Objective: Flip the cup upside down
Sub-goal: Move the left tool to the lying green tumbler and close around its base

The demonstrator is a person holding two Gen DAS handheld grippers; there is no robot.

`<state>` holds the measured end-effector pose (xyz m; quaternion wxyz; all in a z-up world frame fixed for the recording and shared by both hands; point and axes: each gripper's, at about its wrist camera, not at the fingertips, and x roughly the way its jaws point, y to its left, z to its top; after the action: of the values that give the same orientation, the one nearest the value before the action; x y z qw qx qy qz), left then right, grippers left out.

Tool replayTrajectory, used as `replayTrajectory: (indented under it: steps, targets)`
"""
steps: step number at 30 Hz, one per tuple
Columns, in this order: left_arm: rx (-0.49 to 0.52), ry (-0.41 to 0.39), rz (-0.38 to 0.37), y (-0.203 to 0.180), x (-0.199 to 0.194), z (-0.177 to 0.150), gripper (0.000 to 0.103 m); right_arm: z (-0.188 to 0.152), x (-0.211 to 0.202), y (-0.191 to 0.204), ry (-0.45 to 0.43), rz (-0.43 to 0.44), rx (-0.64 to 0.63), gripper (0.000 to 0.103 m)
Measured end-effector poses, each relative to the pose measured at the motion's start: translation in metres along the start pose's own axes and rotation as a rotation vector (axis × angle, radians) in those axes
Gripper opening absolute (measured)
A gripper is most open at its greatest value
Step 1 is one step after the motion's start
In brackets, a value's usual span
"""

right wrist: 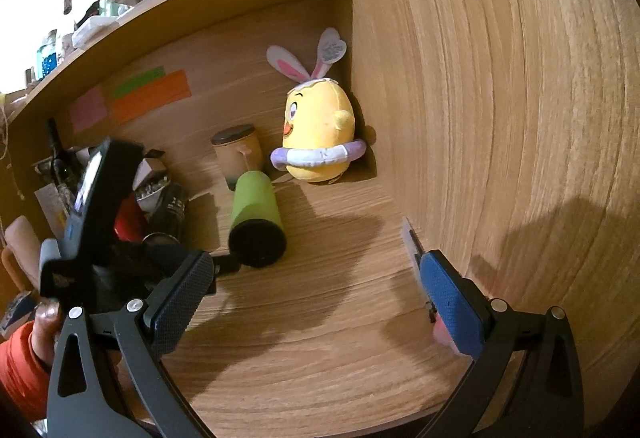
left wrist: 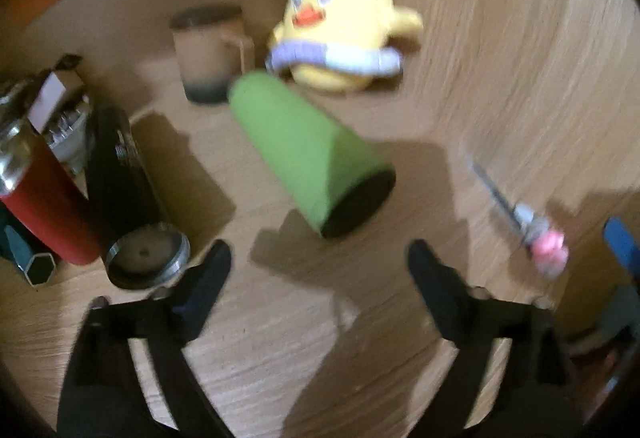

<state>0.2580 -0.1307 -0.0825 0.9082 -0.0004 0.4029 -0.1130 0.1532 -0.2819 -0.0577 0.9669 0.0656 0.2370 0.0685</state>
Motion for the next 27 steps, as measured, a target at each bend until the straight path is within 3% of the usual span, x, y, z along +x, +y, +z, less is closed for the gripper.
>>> replayTrajectory:
  steps: [4, 8, 10, 12, 13, 15, 21, 27]
  targets:
    - [-0.046, -0.001, -0.003, -0.005, 0.012, 0.032, 0.097, 0.001, -0.002, -0.003, -0.008, -0.017, -0.006, 0.103]
    - [-0.146, 0.129, -0.004, -0.002, 0.065, 0.056, 0.097, 0.0, -0.006, -0.013, -0.01, -0.033, 0.013, 0.103]
    - [-0.209, 0.175, -0.018, 0.005, 0.083, 0.055, 0.09, 0.0, -0.007, -0.021, -0.008, -0.035, 0.029, 0.103]
    - [-0.26, 0.195, -0.106, 0.014, 0.091, 0.05, 0.084, 0.0, -0.007, -0.027, -0.005, -0.04, 0.039, 0.103]
    - [-0.289, 0.197, -0.143, 0.018, 0.091, 0.046, 0.081, 0.0, -0.005, -0.03, -0.002, -0.042, 0.042, 0.103]
    - [-0.317, 0.186, -0.142, 0.023, 0.085, 0.041, 0.077, 0.0, -0.003, -0.033, 0.005, -0.04, 0.049, 0.103]
    - [-0.258, 0.155, -0.093, 0.034, 0.053, 0.024, 0.067, -0.002, 0.001, -0.03, 0.014, -0.01, 0.058, 0.103]
    - [-0.194, 0.14, -0.077, 0.051, 0.018, -0.004, 0.066, -0.006, 0.004, -0.017, 0.032, 0.013, 0.04, 0.103]
